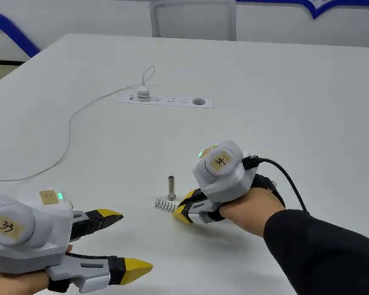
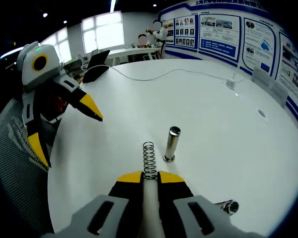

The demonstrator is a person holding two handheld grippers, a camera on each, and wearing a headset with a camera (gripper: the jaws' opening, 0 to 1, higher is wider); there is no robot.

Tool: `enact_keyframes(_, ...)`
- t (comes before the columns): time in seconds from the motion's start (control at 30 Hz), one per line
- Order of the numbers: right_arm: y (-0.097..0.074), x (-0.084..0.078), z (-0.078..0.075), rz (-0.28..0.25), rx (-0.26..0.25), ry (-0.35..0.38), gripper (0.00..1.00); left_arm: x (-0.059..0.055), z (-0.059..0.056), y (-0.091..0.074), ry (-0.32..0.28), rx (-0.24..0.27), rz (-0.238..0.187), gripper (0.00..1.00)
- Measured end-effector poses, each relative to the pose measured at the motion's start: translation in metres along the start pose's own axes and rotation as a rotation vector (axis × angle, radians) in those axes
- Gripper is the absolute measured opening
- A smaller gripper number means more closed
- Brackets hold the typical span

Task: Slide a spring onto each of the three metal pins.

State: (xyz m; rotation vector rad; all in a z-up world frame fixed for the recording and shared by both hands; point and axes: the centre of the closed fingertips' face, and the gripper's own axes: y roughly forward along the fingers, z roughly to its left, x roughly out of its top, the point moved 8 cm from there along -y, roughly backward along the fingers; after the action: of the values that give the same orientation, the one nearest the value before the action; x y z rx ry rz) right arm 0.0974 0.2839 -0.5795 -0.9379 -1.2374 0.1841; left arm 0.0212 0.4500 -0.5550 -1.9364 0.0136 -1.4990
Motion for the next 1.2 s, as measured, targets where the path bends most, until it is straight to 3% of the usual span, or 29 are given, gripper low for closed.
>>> enact_keyframes(0.63,-0.036,0.021,0.007,-0.033,-0.026,-0.079,0.12,0.002,-0.002,0.000,0.004,-0.005,-0.003,0.67)
enact_keyframes(1.2,-0.052,0.037,0.009,-0.028,-0.004,-0.093,0.12,0.002,-0.002,0.000,0.003,-0.003,-0.008,0.67)
